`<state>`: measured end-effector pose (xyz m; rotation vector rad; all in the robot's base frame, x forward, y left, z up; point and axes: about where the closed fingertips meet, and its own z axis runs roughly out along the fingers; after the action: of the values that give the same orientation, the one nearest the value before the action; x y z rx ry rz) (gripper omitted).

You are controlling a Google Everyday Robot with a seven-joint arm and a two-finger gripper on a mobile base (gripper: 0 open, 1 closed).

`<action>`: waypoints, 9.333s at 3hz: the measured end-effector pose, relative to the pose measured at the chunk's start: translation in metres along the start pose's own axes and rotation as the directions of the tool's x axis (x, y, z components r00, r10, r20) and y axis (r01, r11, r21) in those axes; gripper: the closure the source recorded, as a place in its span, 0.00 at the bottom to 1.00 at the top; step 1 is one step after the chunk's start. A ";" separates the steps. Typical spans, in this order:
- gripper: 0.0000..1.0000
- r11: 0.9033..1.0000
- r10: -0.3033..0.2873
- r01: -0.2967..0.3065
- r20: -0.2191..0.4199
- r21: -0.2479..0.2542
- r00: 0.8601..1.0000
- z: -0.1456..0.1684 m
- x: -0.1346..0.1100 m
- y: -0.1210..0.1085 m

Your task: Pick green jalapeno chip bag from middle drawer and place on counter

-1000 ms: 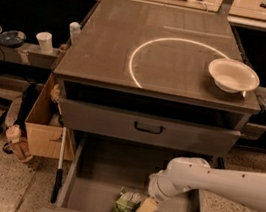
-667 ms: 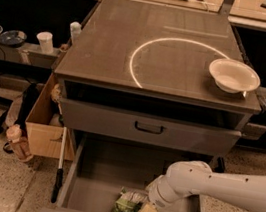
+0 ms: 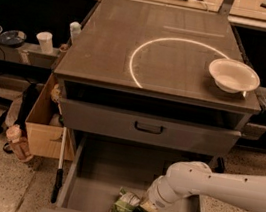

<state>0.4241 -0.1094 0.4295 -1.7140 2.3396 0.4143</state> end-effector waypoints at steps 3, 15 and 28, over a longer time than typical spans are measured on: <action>1.00 1.000 -0.015 0.016 0.032 -0.025 0.999 -0.004 -0.010 -0.015; 1.00 0.932 -0.273 0.205 0.206 0.300 0.940 -0.393 -0.119 0.102; 1.00 0.742 -0.407 0.295 0.054 0.602 0.912 -0.532 -0.253 -0.107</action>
Offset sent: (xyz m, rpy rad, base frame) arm 0.0000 0.0000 0.0000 0.0000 0.0000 0.0000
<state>0.5995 -0.0980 1.0015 -1.6516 1.6920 -0.2022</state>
